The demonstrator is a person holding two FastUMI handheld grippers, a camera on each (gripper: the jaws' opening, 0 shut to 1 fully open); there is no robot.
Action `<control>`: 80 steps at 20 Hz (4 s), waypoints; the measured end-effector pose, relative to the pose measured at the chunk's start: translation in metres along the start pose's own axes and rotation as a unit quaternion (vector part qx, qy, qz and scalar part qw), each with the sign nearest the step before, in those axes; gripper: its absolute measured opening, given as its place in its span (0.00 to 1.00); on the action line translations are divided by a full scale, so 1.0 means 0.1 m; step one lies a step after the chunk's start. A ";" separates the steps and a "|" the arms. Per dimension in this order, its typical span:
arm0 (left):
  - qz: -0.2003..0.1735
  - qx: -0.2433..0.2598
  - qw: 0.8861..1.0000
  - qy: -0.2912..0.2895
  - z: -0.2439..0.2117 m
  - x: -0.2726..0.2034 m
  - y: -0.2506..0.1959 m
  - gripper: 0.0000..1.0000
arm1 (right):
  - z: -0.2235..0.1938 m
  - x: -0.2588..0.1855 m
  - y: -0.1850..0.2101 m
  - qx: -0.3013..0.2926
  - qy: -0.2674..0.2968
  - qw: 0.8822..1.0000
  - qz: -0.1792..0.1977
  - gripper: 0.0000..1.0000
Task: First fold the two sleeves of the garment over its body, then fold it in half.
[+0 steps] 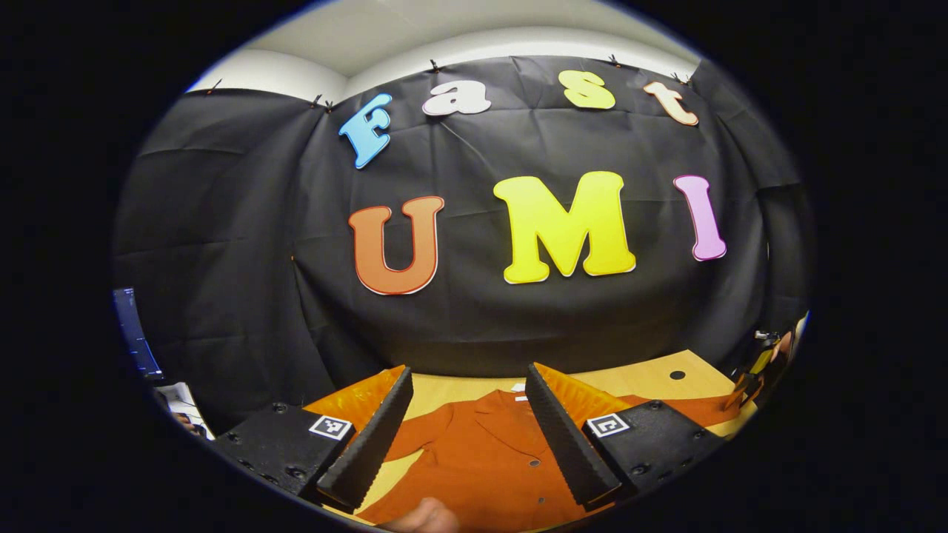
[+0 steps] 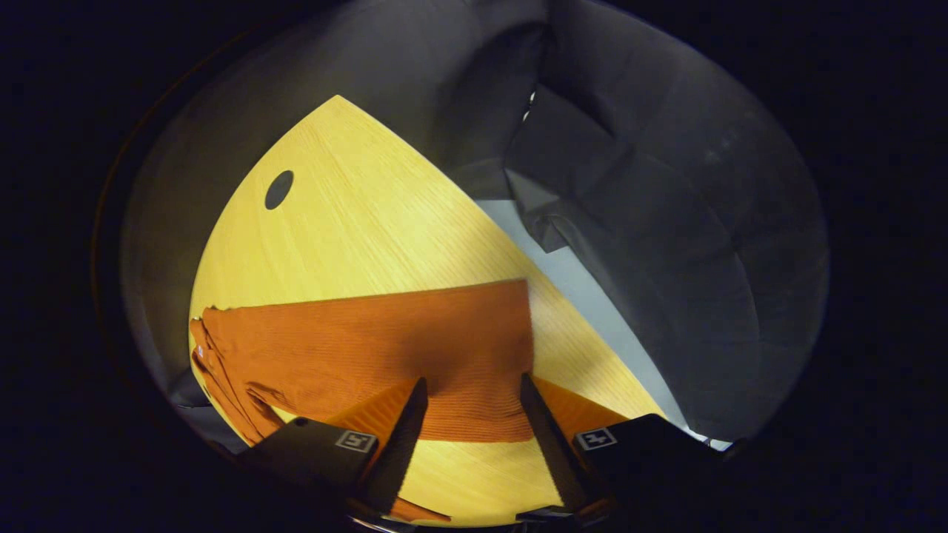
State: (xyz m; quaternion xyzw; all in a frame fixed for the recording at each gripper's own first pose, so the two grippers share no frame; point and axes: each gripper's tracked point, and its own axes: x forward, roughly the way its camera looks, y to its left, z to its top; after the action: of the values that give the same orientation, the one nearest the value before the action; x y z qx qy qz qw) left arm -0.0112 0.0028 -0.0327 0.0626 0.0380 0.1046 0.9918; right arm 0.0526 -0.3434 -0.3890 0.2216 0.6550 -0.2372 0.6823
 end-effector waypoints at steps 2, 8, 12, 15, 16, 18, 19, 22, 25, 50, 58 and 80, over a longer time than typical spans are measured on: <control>0.000 -0.001 1.000 0.006 -0.06 0.02 0.02 0.99 | 0.02 0.01 -0.03 0.000 0.001 1.000 0.000 0.78; -0.015 0.007 1.000 0.017 -0.11 0.07 -0.07 0.99 | 0.07 0.03 -0.09 -0.015 0.011 1.000 -0.003 0.53; -0.022 0.010 1.000 0.017 -0.10 0.09 -0.09 0.99 | 0.07 0.05 -0.15 0.017 0.016 1.000 -0.010 0.22; -0.022 0.010 1.000 0.020 -0.12 0.11 -0.05 0.99 | 0.06 0.02 -0.12 -0.006 0.014 1.000 -0.013 0.07; -0.022 0.011 0.999 0.021 -0.12 0.13 -0.02 0.99 | 0.04 -0.01 -0.06 -0.032 0.017 0.999 -0.003 0.07; -0.022 0.012 0.999 0.025 -0.16 0.13 0.04 0.99 | 0.03 -0.11 -0.03 -0.072 0.011 0.997 -0.007 0.07; -0.021 0.011 0.999 0.025 -0.17 0.13 0.08 0.99 | 0.05 -0.19 0.03 -0.084 0.003 0.996 -0.005 0.00; -0.018 0.007 1.000 0.024 -0.20 0.15 0.22 0.99 | 0.04 -0.47 0.31 -0.113 -0.023 0.993 0.007 0.00; -0.014 0.002 1.000 0.015 -0.21 0.18 0.42 0.99 | -0.07 -0.82 0.84 -0.138 -0.049 0.988 0.044 0.00; 0.055 -0.018 0.993 0.099 -1.68 -0.01 2.56 0.99 | -4.11 -0.57 6.21 -0.517 -0.065 0.838 0.163 0.00; 0.078 -0.016 0.989 0.126 -1.95 0.03 2.86 0.99 | -3.99 -0.39 6.41 -0.455 -0.052 0.869 0.189 0.24; 0.207 -0.086 0.880 0.420 -3.78 0.33 3.48 0.98 | -3.11 -1.28 2.34 -0.255 -0.113 0.935 0.220 0.98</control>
State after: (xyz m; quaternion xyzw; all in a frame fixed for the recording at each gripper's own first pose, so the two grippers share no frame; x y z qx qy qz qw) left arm -0.0827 0.3914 -0.3631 -0.0659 0.4278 0.3265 0.8403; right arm -0.0533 0.0360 -0.2768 0.1504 0.5472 0.0702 0.8204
